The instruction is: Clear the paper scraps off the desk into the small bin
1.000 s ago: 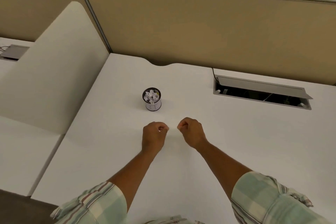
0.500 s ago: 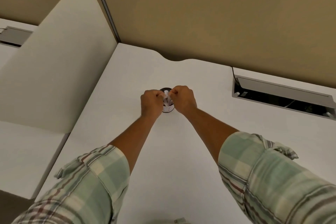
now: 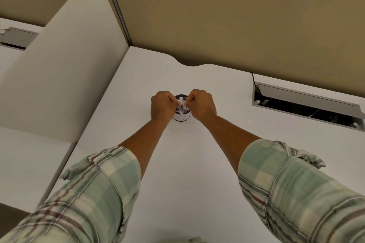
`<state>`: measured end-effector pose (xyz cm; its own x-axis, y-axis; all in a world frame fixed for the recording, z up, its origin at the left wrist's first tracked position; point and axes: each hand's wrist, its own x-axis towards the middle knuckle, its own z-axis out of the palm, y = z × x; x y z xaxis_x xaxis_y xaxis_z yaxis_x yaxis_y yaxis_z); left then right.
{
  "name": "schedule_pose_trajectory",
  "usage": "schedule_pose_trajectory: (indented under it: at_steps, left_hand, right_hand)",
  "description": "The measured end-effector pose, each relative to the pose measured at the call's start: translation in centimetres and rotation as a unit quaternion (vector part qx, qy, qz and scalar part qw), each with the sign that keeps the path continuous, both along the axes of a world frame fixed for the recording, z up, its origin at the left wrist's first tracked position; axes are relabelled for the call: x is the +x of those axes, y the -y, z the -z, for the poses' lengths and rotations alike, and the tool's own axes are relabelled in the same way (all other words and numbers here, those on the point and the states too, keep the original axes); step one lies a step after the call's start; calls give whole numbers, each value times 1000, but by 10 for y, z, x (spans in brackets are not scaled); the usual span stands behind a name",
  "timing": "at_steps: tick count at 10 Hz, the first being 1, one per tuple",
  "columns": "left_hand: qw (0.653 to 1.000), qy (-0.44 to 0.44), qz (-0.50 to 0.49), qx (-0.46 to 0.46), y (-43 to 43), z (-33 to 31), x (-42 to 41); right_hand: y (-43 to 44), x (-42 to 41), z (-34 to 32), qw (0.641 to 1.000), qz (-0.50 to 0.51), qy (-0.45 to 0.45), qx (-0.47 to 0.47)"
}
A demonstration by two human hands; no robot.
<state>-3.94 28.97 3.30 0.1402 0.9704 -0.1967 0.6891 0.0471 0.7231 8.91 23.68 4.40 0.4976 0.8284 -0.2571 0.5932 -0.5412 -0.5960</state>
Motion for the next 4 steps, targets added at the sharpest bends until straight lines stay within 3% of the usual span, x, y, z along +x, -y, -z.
schedule_pose_trajectory:
  at_steps: [3, 4]
  left_hand:
    - [982, -157, 104, 35, 8, -18, 4]
    - [978, -174, 105, 49, 12, -22, 6]
  right_hand:
    - [20, 16, -16, 999, -23, 14, 34]
    - [29, 21, -19, 999, -29, 15, 39]
